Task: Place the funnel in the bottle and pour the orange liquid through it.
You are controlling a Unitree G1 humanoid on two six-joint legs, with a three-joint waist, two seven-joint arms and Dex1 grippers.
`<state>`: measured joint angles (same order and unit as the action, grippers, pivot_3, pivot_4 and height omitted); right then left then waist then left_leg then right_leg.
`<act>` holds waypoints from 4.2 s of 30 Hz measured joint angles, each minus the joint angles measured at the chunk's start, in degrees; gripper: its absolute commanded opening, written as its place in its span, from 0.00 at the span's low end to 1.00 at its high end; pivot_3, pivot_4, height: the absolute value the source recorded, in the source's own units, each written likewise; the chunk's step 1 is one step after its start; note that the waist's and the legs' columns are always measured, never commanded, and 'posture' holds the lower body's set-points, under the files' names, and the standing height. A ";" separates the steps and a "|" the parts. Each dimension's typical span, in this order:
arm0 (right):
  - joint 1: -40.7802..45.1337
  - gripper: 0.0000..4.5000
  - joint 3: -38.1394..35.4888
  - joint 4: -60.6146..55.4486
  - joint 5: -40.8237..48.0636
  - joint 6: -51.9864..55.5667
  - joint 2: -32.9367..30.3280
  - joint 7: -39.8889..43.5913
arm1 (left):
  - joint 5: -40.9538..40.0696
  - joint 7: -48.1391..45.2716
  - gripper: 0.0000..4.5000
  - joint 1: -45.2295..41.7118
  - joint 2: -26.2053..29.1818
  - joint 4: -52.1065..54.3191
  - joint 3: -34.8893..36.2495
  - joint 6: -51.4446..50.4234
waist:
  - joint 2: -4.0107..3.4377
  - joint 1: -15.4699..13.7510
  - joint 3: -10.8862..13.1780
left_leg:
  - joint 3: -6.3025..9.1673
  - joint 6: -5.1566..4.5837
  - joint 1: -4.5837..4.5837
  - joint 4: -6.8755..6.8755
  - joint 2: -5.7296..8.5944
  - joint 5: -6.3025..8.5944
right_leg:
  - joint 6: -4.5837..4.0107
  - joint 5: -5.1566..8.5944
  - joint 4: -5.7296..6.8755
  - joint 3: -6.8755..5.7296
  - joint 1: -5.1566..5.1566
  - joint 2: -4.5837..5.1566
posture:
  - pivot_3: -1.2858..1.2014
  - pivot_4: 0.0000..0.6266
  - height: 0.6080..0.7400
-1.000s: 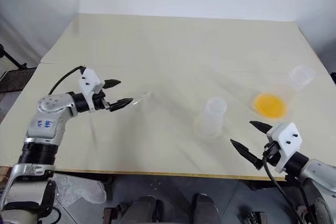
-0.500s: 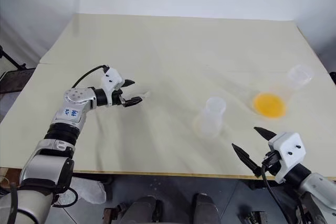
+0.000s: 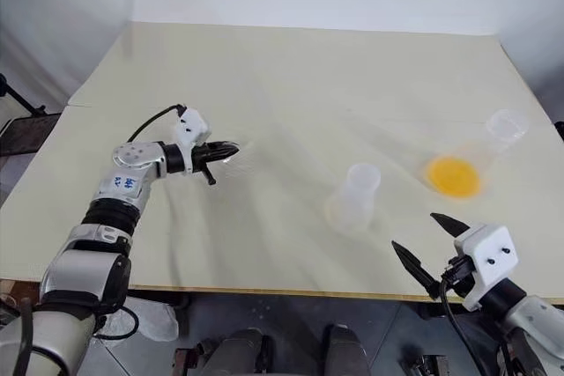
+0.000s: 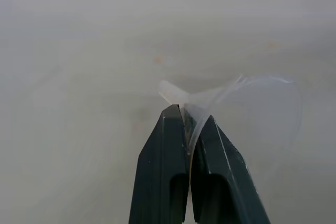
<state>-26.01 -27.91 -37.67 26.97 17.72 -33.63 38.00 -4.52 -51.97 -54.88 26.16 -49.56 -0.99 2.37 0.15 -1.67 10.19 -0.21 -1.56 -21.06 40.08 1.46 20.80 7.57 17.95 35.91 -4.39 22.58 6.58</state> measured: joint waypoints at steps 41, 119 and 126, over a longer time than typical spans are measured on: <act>-3.35 1.00 -1.70 -3.84 -2.49 -1.61 4.30 -2.85 | -9.69 -33.99 0.01 -22.97 -13.63 4.98 -10.38 -27.36 | -0.03 0.11 -0.01 | -0.06 -0.09 -0.03 -0.01 0.04 -0.02 | 0.02 -0.01 -0.05 0.11 0.01 -0.01 | 0.52 0.24 1.00; -4.66 1.00 5.23 -2.97 -8.10 -8.77 11.30 -7.76 | -8.58 -34.09 0.99 -42.44 -17.88 -18.53 -29.88 4.16 | -0.01 0.09 0.00 | -0.18 -0.37 -0.10 -0.01 0.09 0.08 | 0.03 -0.01 -0.10 0.18 0.07 0.01 | 0.52 0.24 1.00; -4.23 1.00 6.07 -2.65 -8.71 -8.81 11.30 -7.89 | -8.39 -34.09 0.99 -43.48 -18.65 -19.14 -27.48 4.36 | -0.01 0.10 0.00 | -0.20 -0.39 -0.11 -0.01 0.09 0.08 | 0.03 -0.01 -0.11 0.19 0.08 0.02 | 0.52 0.24 1.00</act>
<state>-30.23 -21.84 -40.32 18.26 8.91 -22.33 30.11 -12.92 -86.06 -98.36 7.51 -68.69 -28.47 6.73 0.14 -1.57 10.19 -0.41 -1.95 -21.17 40.07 1.55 20.88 7.60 17.94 35.80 -4.20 22.67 6.59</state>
